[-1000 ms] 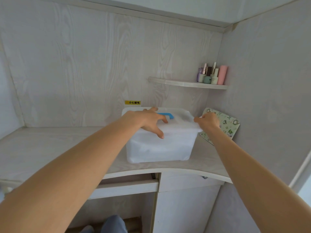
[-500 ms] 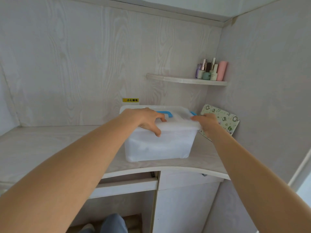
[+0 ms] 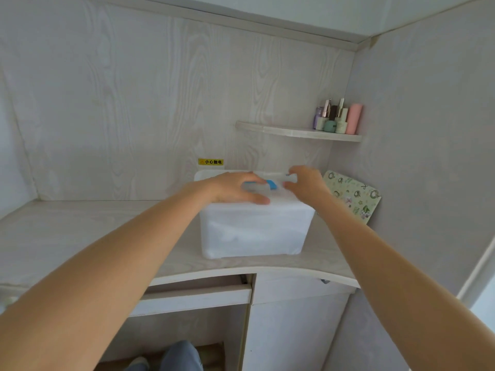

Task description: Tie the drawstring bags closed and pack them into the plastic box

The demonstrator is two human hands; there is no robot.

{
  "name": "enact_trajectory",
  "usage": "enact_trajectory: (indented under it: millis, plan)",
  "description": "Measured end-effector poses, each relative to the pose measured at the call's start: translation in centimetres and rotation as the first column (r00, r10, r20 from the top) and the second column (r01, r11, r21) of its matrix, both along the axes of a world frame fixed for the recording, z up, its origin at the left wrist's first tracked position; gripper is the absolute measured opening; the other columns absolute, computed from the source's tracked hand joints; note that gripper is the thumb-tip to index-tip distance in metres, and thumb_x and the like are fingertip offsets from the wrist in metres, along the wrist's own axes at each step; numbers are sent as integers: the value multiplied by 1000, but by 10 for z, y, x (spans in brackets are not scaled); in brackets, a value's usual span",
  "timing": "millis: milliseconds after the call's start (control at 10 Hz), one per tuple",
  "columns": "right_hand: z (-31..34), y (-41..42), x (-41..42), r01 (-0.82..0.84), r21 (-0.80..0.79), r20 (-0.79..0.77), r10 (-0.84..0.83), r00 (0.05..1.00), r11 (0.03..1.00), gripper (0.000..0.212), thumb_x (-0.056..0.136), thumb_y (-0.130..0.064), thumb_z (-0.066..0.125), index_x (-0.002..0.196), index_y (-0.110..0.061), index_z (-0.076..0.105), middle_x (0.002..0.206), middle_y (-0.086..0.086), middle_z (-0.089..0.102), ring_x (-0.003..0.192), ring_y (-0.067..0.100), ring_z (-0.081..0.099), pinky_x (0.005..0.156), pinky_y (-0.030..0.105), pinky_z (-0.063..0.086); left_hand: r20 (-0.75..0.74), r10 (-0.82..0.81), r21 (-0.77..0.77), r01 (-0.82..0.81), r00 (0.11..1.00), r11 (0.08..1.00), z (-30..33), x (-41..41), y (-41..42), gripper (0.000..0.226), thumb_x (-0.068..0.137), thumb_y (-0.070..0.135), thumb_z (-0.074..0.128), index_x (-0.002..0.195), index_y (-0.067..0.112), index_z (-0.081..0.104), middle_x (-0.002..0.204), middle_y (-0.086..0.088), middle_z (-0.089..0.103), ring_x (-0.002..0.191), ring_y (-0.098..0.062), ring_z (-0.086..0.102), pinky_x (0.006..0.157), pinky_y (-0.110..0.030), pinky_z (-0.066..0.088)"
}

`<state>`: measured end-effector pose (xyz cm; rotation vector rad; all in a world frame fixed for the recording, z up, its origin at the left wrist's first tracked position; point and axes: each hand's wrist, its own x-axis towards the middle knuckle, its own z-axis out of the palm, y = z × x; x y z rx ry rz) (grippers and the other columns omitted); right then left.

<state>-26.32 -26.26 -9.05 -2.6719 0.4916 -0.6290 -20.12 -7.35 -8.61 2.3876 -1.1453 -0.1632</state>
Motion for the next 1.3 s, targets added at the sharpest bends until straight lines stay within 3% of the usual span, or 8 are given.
enact_trajectory:
  millis: [100,200,300,500,700,1100,1200,1300]
  plan:
    - [5,33,17,-177,-56,-29,175,984,983,40,92,-30,56,128,-16,52,130,12,52,107,25,54,80,26,38,51,175,-277,-155,983,948,5,11,18,50,85,31,66,132,24,49,138,2,48,127,-15,43,90,-19,32]
    - [2,53,35,-264,37,-62,266,962,964,45,90,-42,56,128,-18,53,137,7,48,121,23,48,89,24,35,12,454,-280,-432,891,857,3,32,34,55,82,23,67,132,10,47,135,-11,49,124,-27,45,97,-27,34]
    - [-1,65,47,-303,35,-191,304,933,952,60,88,-49,54,139,-19,41,146,5,38,131,23,39,100,29,32,-186,563,-168,-591,805,789,-2,43,43,74,73,43,73,130,6,45,131,-10,51,121,-32,48,99,-35,40]
    - [-12,67,62,-284,-2,-383,262,886,959,71,88,-64,38,146,-24,28,153,-2,28,138,21,30,112,41,26,-529,517,-12,-615,673,788,-6,41,45,72,73,43,75,127,5,46,118,-15,56,98,-32,60,81,-42,53]
    - [-14,65,62,-292,-25,-369,263,891,956,70,87,-66,37,145,-25,31,152,-3,30,137,21,32,111,40,27,-62,594,-34,-596,802,802,0,37,35,72,70,44,78,123,7,47,119,-11,58,104,-30,61,85,-40,53]
    - [-17,63,67,-274,-56,-394,231,890,960,72,86,-68,36,145,-26,30,152,-2,29,138,22,31,111,42,27,145,586,35,-596,797,802,3,34,29,64,80,45,69,129,12,43,128,-9,52,116,-27,52,88,-35,43]
    - [-11,69,49,-276,36,-120,278,953,961,63,91,-57,41,143,-24,33,149,0,34,134,21,36,109,41,30,138,534,22,-541,834,841,4,33,34,69,80,47,67,132,11,39,130,-10,51,119,-29,50,92,-37,41]
    - [-13,73,22,-320,-14,318,308,897,947,47,96,-39,43,138,-17,42,142,1,43,129,20,41,106,31,32,24,478,-114,-473,878,874,7,30,53,68,85,46,61,136,11,35,130,-13,52,120,-29,50,91,-32,38]
